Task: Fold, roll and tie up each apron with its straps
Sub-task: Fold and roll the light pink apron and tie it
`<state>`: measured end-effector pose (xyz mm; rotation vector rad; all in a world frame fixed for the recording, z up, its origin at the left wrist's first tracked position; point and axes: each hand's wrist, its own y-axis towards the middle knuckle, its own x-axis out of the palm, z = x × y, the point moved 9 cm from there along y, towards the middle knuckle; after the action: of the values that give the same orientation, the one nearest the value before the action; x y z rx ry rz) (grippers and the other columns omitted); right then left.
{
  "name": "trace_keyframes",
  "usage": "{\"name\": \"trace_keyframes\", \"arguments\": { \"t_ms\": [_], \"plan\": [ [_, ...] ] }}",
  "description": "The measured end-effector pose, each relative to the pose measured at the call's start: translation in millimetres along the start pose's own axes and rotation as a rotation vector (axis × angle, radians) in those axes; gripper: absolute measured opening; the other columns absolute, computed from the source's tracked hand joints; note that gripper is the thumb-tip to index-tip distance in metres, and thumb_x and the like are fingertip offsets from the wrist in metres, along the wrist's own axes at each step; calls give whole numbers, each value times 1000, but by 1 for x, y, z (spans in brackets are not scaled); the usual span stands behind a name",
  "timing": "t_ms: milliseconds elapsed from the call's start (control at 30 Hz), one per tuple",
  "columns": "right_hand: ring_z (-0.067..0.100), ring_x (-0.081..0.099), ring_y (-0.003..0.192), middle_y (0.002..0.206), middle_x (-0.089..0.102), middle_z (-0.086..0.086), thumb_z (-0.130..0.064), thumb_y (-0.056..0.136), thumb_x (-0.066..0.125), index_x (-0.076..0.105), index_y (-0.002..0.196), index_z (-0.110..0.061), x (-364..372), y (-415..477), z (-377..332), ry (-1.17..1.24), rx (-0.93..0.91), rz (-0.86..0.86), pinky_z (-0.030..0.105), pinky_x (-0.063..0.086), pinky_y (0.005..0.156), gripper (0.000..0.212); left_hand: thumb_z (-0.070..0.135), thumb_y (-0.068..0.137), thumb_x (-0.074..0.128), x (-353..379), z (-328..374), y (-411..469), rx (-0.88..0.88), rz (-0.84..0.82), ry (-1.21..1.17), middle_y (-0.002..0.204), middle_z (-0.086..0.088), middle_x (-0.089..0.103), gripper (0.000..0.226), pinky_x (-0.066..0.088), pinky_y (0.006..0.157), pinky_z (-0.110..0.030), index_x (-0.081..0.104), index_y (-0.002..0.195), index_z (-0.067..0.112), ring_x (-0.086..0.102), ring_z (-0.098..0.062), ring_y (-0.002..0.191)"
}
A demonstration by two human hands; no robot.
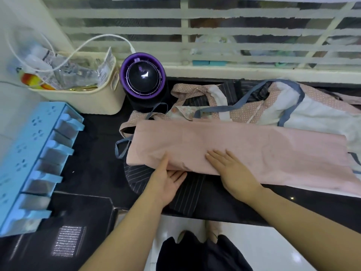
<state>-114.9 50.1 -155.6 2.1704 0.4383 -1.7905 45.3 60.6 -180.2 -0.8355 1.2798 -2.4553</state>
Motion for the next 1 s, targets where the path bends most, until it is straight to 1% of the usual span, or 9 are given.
{"name": "trace_keyframes", "arguments": {
  "t_ms": [133, 267, 433, 533, 633, 667, 767, 867, 1000],
  "plan": [
    [32, 49, 129, 142, 48, 13, -8, 76, 24, 46, 140, -4, -10, -20, 9, 59, -14, -30, 57, 22, 107, 67, 19, 96, 54, -7, 18, -7, 137, 59, -145, 105, -9, 66, 19, 52, 79, -36, 55, 114, 13, 63, -21, 91],
    [28, 37, 137, 148, 39, 8, -8, 78, 23, 34, 146, -9, -4, -39, 10, 90, -14, -48, 59, 20, 107, 69, 28, 101, 44, -15, 57, -25, 372, 19, -116, 104, -3, 71, 21, 55, 81, -37, 58, 113, 17, 68, -17, 94],
    [24, 22, 138, 152, 35, 12, -13, 81, 29, 26, 148, -15, 14, -38, -4, 48, -8, -81, 61, 20, 105, 68, 18, 103, 40, -52, 68, -22, 410, 101, -41, 108, -4, 70, 24, 55, 81, -33, 63, 110, 14, 68, -17, 97],
    [27, 22, 138, 152, 34, 12, -25, 81, 36, 27, 148, -16, 21, -37, -11, -68, -31, -116, 65, 24, 101, 68, 2, 98, 41, -82, 70, -15, 439, 282, -18, 127, -6, 60, 41, 51, 89, -32, 48, 137, 13, 62, -16, 105],
    [30, 26, 137, 150, 37, 13, -31, 84, 38, 32, 146, -17, 20, -36, -13, -133, -13, -98, 69, 29, 96, 64, 3, 96, 45, -85, 99, -40, 786, 523, 464, 141, -1, 43, 54, 35, 103, -25, 32, 146, 16, 44, -11, 125],
    [31, 26, 137, 150, 37, 13, -31, 84, 38, 33, 146, -18, 19, -35, -15, -130, -6, -79, 70, 29, 95, 63, 4, 94, 48, -60, 104, -55, 999, 458, 686, 140, 0, 42, 52, 32, 106, -25, 35, 144, 14, 40, -9, 127],
    [31, 27, 136, 151, 37, 13, -35, 86, 38, 34, 145, -18, 21, -33, -21, -122, 6, -62, 69, 30, 96, 62, 25, 88, 50, 33, 37, -68, 1388, -209, 1537, 141, -2, 45, 57, 33, 110, -34, 34, 142, 15, 41, -15, 129],
    [31, 27, 137, 151, 35, 14, -38, 85, 40, 34, 144, -14, 23, -41, -13, -147, 7, -72, 63, 26, 105, 64, 31, 88, 47, 46, -37, -33, 1168, -491, 2173, 159, -4, 18, 73, 22, 117, -46, 14, 152, 19, 25, -21, 143],
    [29, 30, 134, 147, 42, 14, -33, 80, 38, 39, 143, -13, 13, -72, 30, -215, 105, -58, 53, 20, 105, 66, 24, 94, 43, 51, -37, -14, 1064, -325, 2213, 161, -2, 12, 63, 20, 114, -45, 21, 152, 21, 23, -24, 143]
  ]
}}
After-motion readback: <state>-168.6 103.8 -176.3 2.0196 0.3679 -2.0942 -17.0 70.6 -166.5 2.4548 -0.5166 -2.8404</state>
